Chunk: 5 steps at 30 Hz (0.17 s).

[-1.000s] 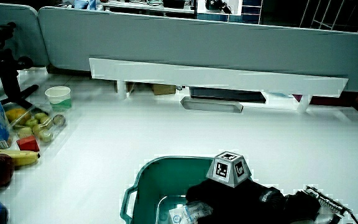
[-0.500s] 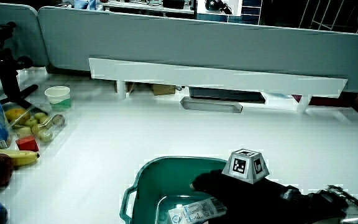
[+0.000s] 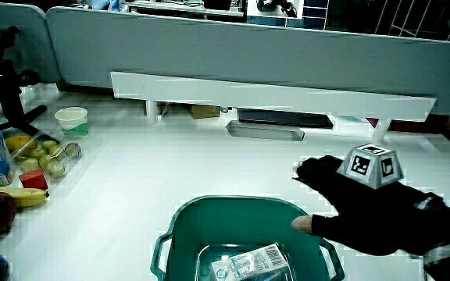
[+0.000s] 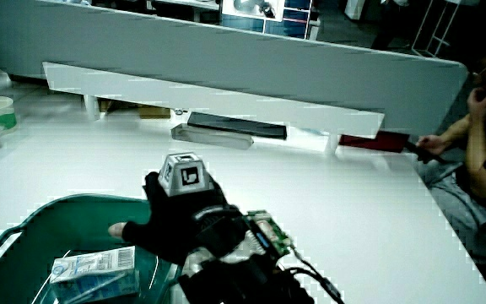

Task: Place milk into plate

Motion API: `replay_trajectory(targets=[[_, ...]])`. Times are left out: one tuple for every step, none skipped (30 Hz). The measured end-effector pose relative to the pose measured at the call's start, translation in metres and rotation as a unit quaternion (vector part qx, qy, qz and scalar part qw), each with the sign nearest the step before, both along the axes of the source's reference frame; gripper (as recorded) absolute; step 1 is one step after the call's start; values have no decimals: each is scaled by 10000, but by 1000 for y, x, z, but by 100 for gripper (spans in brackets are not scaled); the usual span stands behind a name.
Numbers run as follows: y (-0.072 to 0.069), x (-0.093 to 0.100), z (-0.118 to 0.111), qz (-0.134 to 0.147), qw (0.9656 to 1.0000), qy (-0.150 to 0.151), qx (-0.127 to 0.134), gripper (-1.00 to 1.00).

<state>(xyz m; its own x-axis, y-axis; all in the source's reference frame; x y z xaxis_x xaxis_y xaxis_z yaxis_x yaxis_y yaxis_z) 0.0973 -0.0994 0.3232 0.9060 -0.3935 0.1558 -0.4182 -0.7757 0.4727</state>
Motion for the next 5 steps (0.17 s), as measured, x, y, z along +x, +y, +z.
replay_trajectory(targets=[[-3, 4, 2, 59, 9999, -27, -83, -100], [-4, 6, -3, 119, 9997, 204, 107, -100], [-6, 8, -3, 135, 9990, 393, 182, -100], [-7, 10, -2, 190, 9983, 519, 203, -100], [-8, 12, -1, 198, 9975, 648, 213, -100]])
